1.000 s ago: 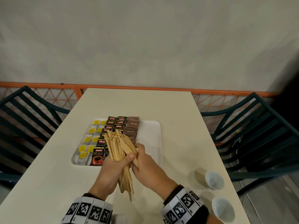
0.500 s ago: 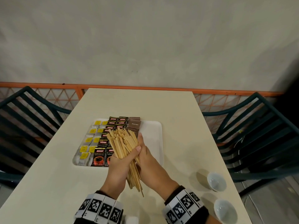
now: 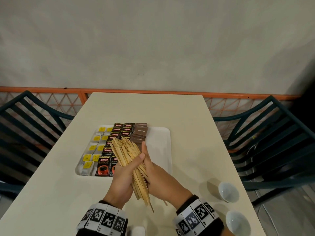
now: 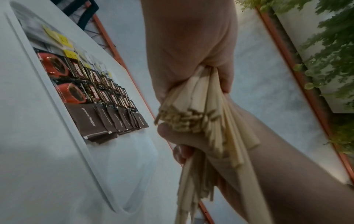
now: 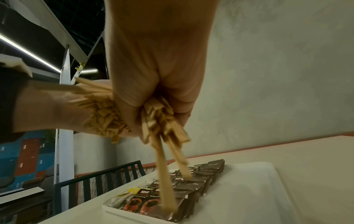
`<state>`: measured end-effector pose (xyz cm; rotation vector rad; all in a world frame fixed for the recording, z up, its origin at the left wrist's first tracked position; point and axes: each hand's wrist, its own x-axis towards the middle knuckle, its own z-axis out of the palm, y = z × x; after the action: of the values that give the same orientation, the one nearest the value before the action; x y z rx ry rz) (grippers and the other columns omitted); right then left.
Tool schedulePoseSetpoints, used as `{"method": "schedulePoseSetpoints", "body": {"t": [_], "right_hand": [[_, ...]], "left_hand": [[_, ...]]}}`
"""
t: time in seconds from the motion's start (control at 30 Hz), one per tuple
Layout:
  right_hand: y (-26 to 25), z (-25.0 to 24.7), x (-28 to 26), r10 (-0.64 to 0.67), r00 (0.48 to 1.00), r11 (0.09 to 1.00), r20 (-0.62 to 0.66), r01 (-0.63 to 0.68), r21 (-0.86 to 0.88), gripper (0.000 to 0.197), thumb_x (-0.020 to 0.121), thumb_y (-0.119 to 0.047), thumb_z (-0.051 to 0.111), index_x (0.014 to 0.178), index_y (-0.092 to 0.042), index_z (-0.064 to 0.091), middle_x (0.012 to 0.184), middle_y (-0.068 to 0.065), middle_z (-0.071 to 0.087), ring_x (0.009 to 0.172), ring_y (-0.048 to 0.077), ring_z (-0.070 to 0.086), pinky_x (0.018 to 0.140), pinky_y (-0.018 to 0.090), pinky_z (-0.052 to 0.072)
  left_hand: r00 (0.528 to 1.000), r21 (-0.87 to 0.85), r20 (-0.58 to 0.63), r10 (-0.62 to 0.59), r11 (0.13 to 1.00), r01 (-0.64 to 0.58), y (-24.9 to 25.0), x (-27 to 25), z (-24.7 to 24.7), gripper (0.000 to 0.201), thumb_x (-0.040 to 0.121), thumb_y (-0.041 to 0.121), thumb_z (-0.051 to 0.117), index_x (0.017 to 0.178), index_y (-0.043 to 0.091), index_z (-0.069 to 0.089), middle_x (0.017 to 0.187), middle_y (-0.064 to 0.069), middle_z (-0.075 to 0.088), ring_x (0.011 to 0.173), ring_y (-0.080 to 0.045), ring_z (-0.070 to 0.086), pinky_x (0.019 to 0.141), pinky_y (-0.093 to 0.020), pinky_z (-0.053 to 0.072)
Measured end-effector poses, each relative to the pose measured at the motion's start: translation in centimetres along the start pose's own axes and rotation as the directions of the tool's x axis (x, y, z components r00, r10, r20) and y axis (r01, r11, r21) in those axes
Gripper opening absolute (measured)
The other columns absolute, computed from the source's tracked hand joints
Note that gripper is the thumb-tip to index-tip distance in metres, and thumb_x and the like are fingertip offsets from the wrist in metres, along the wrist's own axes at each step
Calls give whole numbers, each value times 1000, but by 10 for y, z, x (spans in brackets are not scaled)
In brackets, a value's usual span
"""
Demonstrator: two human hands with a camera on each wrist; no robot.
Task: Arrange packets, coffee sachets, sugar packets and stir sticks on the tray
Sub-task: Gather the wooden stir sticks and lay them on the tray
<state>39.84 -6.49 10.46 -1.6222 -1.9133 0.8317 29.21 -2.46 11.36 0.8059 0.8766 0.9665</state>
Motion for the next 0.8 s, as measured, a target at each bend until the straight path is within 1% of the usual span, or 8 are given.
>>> {"method": "schedulePoseSetpoints", "body": {"t": [0.03, 0.13, 0.27, 0.47, 0.57, 0.63, 0.73, 0.8], "right_hand": [[0, -1, 0, 6, 1000, 1000, -5, -6, 17, 113, 89, -13, 57, 119, -54, -44, 136, 7, 50, 90, 21, 63, 82, 36, 53], [-1, -6, -2, 82, 995, 995, -58, -79, 61, 113, 89, -12, 56, 114, -52, -46, 112, 3, 60, 76, 15, 58, 74, 30, 50], [0, -7, -3, 170, 985, 982, -36, -166, 91, 108, 90, -11, 54, 120, -49, -43, 75, -12, 49, 61, 6, 51, 70, 29, 50], [9, -4, -3, 185, 983, 964, -17, -178, 197, 95, 89, -14, 55, 142, -37, -21, 72, -16, 44, 59, 0, 50, 57, 14, 43], [19, -3, -6, 207, 978, 939, -16, -194, 282, 81, 87, -21, 60, 145, -36, 6, 76, -10, 52, 64, 5, 54, 61, 15, 44], [27, -1, -12, 227, 974, 928, 11, -220, 300, 58, 88, -28, 60, 136, -32, 28, 80, -3, 56, 69, 12, 56, 68, 20, 47], [41, 2, -22, 228, 971, 937, 72, -239, 254, 23, 92, -39, 50, 112, -28, 48, 64, -8, 43, 55, 6, 40, 56, 17, 34], [48, 0, -28, 220, 969, 936, 117, -243, 254, 19, 94, -42, 45, 85, -30, 57, 57, -11, 40, 50, 2, 36, 54, 17, 30]], "left_hand": [[1000, -16, -24, 8, 1000, -8, -1, 1, 1, 26, 79, 8, 64, 105, 13, 64, 96, -9, 73, 92, -20, 70, 83, -40, 52], [998, -70, -60, 21, 997, -25, -3, 3, 0, 24, 77, 12, 65, 98, 0, 62, 89, -17, 67, 83, -27, 67, 80, -41, 52], [984, -99, -168, 59, 992, -76, -4, 10, -4, 5, 84, 7, 62, 87, 4, 61, 70, -8, 65, 67, -20, 64, 66, -34, 56], [968, -76, -216, 124, 987, -143, 0, 13, -4, 5, 85, 7, 61, 80, 8, 61, 65, -5, 65, 59, -15, 64, 59, -30, 55], [961, -96, -237, 142, 981, -169, 4, 14, -7, 4, 85, 10, 62, 81, 9, 61, 64, -2, 66, 59, -14, 65, 56, -28, 56], [951, -128, -271, 149, 974, -189, 9, 16, -14, 2, 85, 12, 62, 86, 10, 61, 65, -1, 67, 61, -13, 66, 55, -27, 56], [937, -171, -307, 164, 959, -224, 17, 21, -27, 10, 87, 14, 60, 96, 11, 59, 75, -3, 66, 67, -14, 66, 60, -28, 58], [932, -187, -320, 169, 953, -237, 22, 22, -33, 5, 88, 15, 58, 93, 13, 59, 70, -1, 68, 65, -12, 66, 61, -27, 58]]}}
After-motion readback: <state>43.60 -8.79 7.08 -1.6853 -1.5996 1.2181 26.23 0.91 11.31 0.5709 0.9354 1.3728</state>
